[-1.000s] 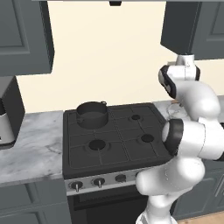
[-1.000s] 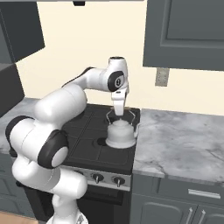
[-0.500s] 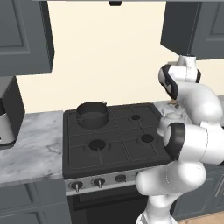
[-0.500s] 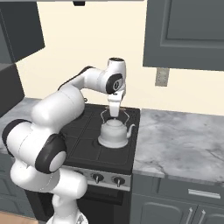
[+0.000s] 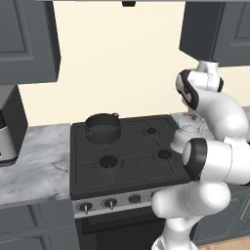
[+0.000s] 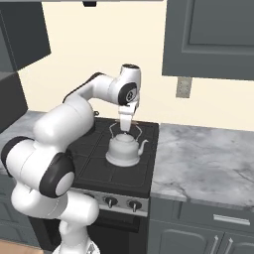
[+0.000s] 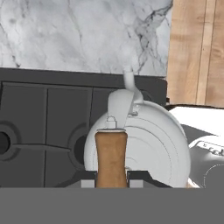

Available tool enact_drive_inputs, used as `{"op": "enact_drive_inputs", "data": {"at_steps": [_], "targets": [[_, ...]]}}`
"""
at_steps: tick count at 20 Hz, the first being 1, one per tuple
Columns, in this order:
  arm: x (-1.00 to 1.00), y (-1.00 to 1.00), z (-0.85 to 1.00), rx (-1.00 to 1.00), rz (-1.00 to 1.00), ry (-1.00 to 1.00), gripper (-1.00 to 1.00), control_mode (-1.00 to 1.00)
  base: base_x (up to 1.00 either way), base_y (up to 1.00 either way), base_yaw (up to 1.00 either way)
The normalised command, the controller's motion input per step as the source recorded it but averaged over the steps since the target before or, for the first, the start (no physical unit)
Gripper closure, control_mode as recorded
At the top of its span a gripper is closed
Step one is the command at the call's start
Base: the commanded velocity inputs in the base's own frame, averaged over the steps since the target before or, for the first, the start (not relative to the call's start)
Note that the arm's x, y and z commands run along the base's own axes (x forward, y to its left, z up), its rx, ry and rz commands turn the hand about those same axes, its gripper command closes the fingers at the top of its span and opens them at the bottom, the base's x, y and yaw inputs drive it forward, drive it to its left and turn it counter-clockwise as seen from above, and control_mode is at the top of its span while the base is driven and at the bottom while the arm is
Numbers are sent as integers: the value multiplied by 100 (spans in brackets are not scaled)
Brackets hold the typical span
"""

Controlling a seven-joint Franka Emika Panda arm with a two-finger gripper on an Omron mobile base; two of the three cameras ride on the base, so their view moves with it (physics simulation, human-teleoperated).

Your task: Pick the kettle from the counter and place it on a stove burner. Then turn the burner on.

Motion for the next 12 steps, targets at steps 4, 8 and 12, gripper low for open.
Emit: {"op": "enact_drive_inputs", "data": {"at_steps": [4,8,12], "targets": [[0,22,0,0,0,0,100,-100,0,0,0],[0,23,0,0,0,0,100,-100,0,0,0],[0,21,0,0,0,0,100,-100,0,0,0]]}}
